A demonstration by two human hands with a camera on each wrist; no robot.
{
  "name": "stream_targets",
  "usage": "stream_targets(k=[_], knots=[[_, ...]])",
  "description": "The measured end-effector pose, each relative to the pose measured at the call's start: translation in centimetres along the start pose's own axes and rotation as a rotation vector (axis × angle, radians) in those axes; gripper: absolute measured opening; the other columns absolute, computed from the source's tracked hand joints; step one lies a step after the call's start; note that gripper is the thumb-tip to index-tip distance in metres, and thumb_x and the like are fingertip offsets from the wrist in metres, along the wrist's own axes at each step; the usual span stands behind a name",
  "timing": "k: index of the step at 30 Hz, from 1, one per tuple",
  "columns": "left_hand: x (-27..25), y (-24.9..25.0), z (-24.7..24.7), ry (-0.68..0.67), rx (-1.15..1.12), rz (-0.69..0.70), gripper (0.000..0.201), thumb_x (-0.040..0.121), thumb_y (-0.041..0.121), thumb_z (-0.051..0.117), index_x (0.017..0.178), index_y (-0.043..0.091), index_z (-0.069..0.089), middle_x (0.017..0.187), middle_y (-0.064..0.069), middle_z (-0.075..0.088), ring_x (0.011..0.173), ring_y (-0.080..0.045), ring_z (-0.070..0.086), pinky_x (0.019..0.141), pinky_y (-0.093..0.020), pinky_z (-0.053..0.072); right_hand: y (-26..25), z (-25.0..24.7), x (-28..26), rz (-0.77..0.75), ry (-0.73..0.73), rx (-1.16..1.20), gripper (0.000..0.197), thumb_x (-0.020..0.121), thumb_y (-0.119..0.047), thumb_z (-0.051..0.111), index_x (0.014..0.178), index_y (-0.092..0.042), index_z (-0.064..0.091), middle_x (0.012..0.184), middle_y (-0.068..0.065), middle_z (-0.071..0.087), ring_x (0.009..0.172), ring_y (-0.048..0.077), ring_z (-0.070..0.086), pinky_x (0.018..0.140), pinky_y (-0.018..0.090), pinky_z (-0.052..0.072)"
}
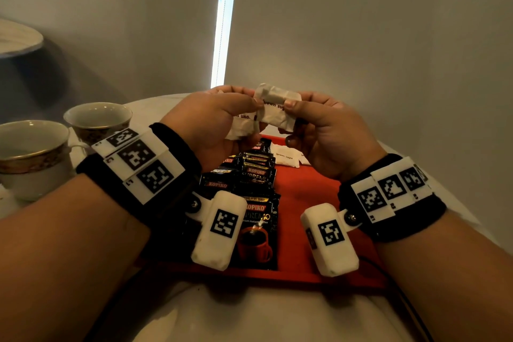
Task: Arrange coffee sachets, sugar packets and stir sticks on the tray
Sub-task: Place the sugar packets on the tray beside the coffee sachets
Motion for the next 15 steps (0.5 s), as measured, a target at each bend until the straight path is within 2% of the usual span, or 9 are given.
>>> stream_targets(k=[6,11,13,15], knots=[[-0.2,0.0,0.1,-0.004,-0.011,-0.014,0.009,0.096,0.006,0.056,0.098,0.013,0.062,0.101,-0.015,0.064,0.079,-0.023,0.062,0.054,-0.027,0.053,-0.2,-0.8,0.5,-0.012,0.012,-0.083,0.011,0.095,-0.011,0.061,0.103,-0.005,0.066,0.077,0.007,0.07,0.061,0.014,0.056,0.051,0.027,0.036],[-0.1,0.2,-0.5,0.038,-0.084,-0.008,0.015,0.095,0.006,0.052,0.099,0.014,0.064,0.108,-0.013,0.059,0.084,-0.023,0.063,0.052,-0.027,0.052,-1.3,-3.7,1.4,-0.026,0.093,-0.011,0.01,0.095,-0.01,0.06,0.104,-0.007,0.064,0.082,0.01,0.066,0.059,0.014,0.049,0.048,0.025,0.031],[-0.1,0.3,-0.5,0.045,-0.129,-0.015,0.014,0.096,0.007,0.05,0.101,0.011,0.062,0.108,-0.013,0.058,0.084,-0.023,0.062,0.053,-0.027,0.053,-1.0,-6.0,2.1,-0.022,0.17,0.015,0.016,0.097,-0.011,0.057,0.111,-0.006,0.062,0.084,0.008,0.068,0.06,0.012,0.054,0.051,0.025,0.033],[-0.1,0.5,-0.6,0.052,-0.157,-0.011,0.018,0.096,0.006,0.045,0.101,0.01,0.062,0.108,-0.014,0.057,0.087,-0.025,0.062,0.055,-0.027,0.055,0.4,-8.7,2.8,0.022,0.261,0.012,0.027,0.098,-0.013,0.055,0.124,-0.004,0.059,0.094,0.009,0.07,0.061,0.01,0.058,0.052,0.025,0.037]])
Point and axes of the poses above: each hand's wrist, its own x-axis towards the middle knuckle, its own z-axis out of the palm, y = z × x, the point moved 10 cm from there along x, towards the middle knuckle
